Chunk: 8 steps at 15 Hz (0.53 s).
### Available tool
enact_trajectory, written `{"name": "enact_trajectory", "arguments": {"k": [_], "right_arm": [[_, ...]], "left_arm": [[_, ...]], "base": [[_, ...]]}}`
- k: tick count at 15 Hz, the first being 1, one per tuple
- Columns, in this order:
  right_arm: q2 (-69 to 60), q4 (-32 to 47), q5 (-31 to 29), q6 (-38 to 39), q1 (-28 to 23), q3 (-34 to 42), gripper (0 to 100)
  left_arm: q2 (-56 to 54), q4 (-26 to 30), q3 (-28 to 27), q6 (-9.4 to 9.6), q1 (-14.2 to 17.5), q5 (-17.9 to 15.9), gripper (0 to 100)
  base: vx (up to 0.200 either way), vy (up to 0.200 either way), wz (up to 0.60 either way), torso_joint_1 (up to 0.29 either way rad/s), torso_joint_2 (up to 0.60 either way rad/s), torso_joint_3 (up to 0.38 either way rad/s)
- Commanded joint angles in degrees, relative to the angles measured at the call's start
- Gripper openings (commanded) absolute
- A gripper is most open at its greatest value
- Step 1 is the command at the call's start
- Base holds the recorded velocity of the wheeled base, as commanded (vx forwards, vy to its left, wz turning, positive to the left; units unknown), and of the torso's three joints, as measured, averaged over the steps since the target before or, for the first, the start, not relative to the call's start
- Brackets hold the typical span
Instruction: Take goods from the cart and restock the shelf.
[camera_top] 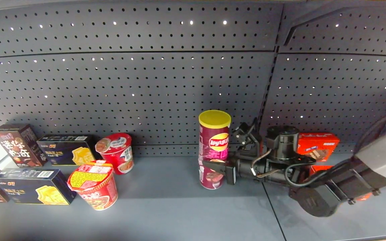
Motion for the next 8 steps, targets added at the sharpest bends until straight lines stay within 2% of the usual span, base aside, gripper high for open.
{"name": "enact_trajectory", "arguments": {"k": [1, 5, 8], "right_arm": [[-12.12, -1.54, -4.65, -0.26, 2.70, 10.97, 0], [-18.80, -2.59, -10.01, -0.18, 6.48, 21.26, 0], [-20.29, -8.13, -12.03, -0.18, 7.71, 28.11, 0]], "left_arm": [[0.09, -0.03, 0.01, -0.01, 0.01, -0.01, 0], [0.09, -0.03, 0.01, -0.01, 0.01, -0.01, 0], [0.09, -0.03, 0.09, -0.01, 0.01, -0.01, 0]], "base": [[0.000, 0.000, 0.00, 0.000, 0.00, 0.000], [0.000, 0.000, 0.00, 0.000, 0.00, 0.000], [0.000, 0.000, 0.00, 0.000, 0.00, 0.000]]}}
